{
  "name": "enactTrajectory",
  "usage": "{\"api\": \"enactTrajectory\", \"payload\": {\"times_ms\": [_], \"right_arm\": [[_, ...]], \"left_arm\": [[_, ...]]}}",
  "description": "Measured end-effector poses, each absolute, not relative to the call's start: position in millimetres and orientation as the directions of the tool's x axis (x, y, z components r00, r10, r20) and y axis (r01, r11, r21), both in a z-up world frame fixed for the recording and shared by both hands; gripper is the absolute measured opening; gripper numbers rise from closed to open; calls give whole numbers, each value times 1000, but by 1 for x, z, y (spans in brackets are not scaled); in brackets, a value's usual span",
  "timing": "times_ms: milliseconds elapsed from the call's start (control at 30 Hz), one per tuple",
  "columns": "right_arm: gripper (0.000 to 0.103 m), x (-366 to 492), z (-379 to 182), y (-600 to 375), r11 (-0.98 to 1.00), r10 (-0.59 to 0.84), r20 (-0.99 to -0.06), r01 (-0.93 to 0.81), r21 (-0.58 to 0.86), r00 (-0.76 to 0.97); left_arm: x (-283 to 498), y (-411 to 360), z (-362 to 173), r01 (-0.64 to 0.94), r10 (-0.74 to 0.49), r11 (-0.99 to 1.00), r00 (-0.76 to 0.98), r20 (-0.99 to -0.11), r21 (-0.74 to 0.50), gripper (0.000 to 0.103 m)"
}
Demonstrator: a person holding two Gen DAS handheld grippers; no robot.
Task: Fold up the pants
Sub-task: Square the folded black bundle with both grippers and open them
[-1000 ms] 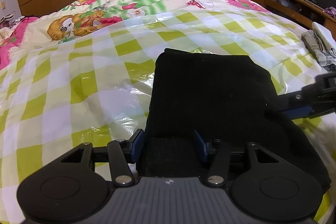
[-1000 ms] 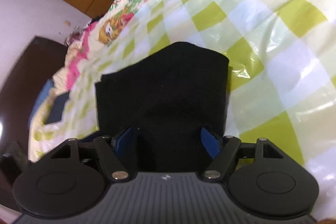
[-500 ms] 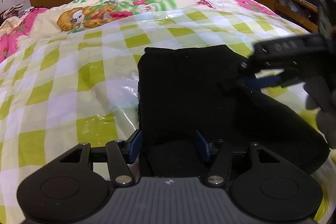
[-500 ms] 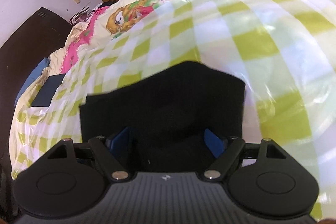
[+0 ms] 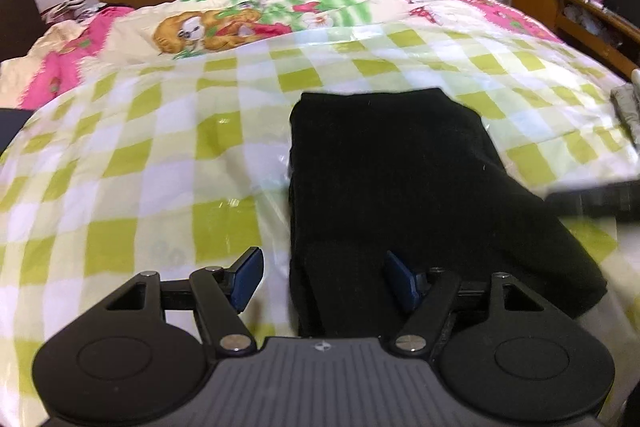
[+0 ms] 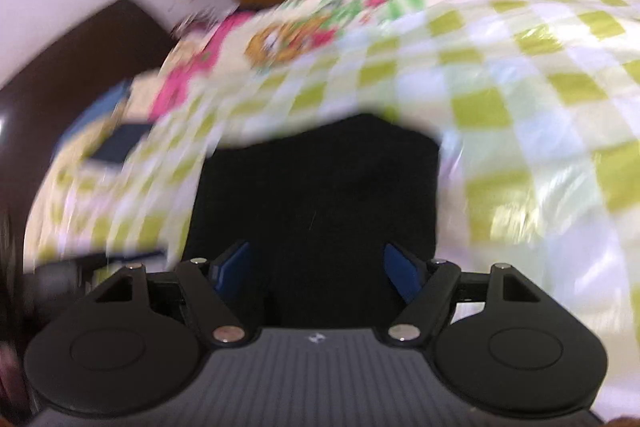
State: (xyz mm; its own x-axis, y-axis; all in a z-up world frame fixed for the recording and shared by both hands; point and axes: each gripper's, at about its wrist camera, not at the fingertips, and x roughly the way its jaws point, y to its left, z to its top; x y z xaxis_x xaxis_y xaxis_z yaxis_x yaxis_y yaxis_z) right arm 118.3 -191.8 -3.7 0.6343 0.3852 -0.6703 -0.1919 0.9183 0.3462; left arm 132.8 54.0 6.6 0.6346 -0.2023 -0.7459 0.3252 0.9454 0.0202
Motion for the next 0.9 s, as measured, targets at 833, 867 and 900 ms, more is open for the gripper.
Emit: {"api": "enactTrajectory", "payload": {"times_ms": [833, 867, 900], "right_arm": [[76, 49, -13, -184, 955, 287, -699, -135, 265, 655], [76, 47, -10, -183, 955, 286, -693, -142, 259, 662], [75, 44, -8, -183, 956, 285, -689, -148, 252, 667]], "left_arm": [[61, 50, -9, 237, -53, 962, 644, -764, 133, 81], [56, 51, -9, 238, -67, 964, 643, -763, 116, 81], [53, 52, -9, 244, -87, 965, 637, -766, 94, 81]]}}
